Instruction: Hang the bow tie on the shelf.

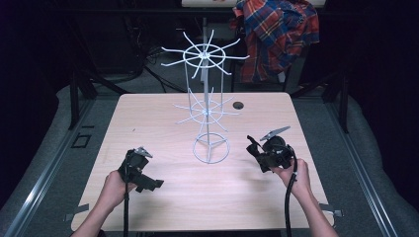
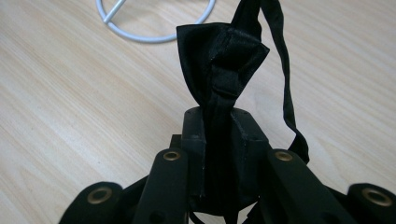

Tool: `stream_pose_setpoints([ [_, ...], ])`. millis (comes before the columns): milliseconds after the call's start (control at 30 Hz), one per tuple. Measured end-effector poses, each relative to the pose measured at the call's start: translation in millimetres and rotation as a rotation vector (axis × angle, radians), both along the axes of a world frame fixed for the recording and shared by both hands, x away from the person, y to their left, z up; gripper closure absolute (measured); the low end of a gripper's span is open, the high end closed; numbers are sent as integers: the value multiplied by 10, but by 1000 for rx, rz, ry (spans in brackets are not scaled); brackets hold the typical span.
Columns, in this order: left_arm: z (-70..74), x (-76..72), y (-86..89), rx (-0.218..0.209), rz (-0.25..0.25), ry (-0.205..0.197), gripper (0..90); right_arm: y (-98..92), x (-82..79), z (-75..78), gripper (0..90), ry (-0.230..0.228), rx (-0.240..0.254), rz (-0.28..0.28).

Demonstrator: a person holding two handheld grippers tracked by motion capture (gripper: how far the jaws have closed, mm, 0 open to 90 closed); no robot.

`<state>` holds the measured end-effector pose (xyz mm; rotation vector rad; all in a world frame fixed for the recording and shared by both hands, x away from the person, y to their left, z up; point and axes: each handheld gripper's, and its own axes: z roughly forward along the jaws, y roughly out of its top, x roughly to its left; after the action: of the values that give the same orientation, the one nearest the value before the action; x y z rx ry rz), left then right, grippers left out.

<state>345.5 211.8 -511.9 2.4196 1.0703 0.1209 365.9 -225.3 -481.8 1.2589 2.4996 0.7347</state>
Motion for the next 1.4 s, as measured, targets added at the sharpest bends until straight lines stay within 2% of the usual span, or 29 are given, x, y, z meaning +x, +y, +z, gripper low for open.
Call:
stream_pose_setpoints([
  [67, 0, 0, -1, 1, -1, 0, 0, 0, -3, 26, 769, -6, 16, 3],
  [333, -4, 3, -13, 7, -4, 3, 0, 14, -39, 95, 769, -53, 23, 5],
  [567, -2, -1, -15, 1, -2, 1, 0, 38, -48, 134, 769, -63, 23, 14],
  [767, 0, -1, -19, 3, -6, 1, 0, 39, -47, 182, 769, -71, 43, 9],
  [1000, 1, 0, -20, 0, -8, 2, 0, 33, -16, 258, 769, -92, 78, 0],
  [1400, -1, 4, -14, -3, -5, 3, 0, 86, 67, 418, 770, -135, 100, -8],
])
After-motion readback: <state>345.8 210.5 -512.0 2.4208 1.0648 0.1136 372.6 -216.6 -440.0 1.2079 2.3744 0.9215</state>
